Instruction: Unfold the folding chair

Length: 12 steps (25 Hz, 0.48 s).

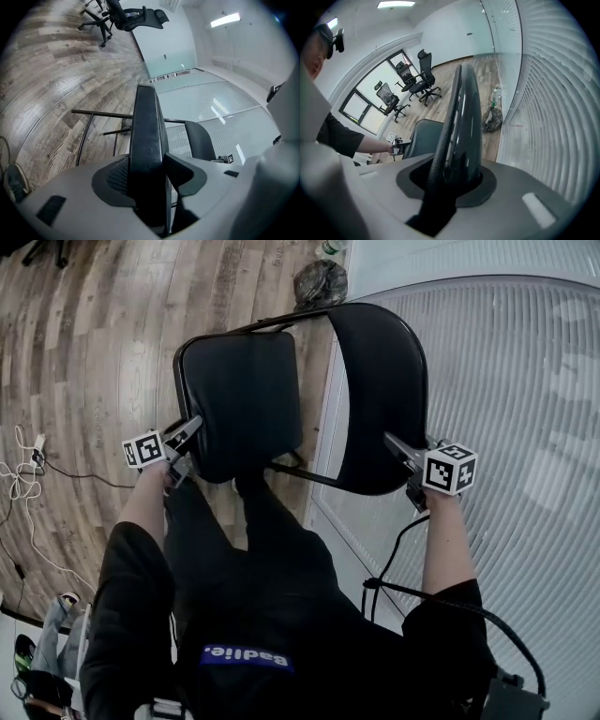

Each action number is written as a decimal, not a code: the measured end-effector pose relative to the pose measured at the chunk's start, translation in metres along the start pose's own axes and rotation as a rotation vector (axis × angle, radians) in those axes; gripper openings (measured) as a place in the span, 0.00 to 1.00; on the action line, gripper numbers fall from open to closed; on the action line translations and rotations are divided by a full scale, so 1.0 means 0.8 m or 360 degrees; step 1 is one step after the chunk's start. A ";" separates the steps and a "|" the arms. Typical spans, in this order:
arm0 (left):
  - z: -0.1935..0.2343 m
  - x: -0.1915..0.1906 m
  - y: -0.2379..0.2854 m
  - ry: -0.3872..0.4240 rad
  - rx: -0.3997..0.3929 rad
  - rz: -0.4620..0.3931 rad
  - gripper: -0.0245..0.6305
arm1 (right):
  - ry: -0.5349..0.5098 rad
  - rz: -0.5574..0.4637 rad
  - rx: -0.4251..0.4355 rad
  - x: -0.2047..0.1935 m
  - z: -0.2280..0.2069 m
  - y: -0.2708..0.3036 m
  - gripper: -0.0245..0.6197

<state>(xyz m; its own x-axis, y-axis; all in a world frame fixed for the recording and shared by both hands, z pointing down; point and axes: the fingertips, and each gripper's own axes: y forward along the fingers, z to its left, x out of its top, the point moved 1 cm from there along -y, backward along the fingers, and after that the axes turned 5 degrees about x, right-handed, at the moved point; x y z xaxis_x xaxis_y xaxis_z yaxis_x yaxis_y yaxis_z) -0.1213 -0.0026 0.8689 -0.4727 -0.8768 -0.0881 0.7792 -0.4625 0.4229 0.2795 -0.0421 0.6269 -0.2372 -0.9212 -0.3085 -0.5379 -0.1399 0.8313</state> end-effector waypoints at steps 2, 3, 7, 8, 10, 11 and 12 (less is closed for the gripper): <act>0.008 0.000 -0.003 -0.0007 -0.0010 -0.0001 0.33 | 0.0006 -0.0011 0.0020 -0.004 -0.005 0.002 0.19; 0.012 0.000 -0.003 -0.0010 -0.0015 -0.0002 0.33 | 0.0008 -0.0016 0.0032 -0.005 -0.008 0.004 0.19; 0.029 -0.001 -0.002 -0.0038 -0.0040 -0.0006 0.34 | 0.0011 -0.0014 0.0075 -0.008 -0.022 0.011 0.19; 0.034 0.000 -0.004 -0.0043 -0.0043 -0.0006 0.34 | 0.0011 -0.0016 0.0084 -0.009 -0.022 0.014 0.19; 0.046 0.003 -0.010 -0.0039 -0.0038 -0.0003 0.34 | 0.0010 -0.0022 0.0101 -0.009 -0.020 0.018 0.19; 0.053 0.004 -0.013 -0.0039 -0.0038 0.0000 0.34 | 0.0011 -0.0024 0.0110 -0.009 -0.020 0.021 0.19; 0.059 0.006 -0.014 -0.0041 -0.0037 0.0002 0.34 | 0.0014 -0.0026 0.0117 -0.008 -0.021 0.024 0.19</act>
<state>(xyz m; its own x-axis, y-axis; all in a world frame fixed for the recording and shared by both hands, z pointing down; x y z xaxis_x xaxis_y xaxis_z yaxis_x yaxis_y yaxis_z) -0.1518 0.0046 0.9062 -0.4817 -0.8740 -0.0644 0.7891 -0.4646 0.4018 0.2842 -0.0448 0.6522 -0.2211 -0.9220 -0.3178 -0.5999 -0.1284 0.7897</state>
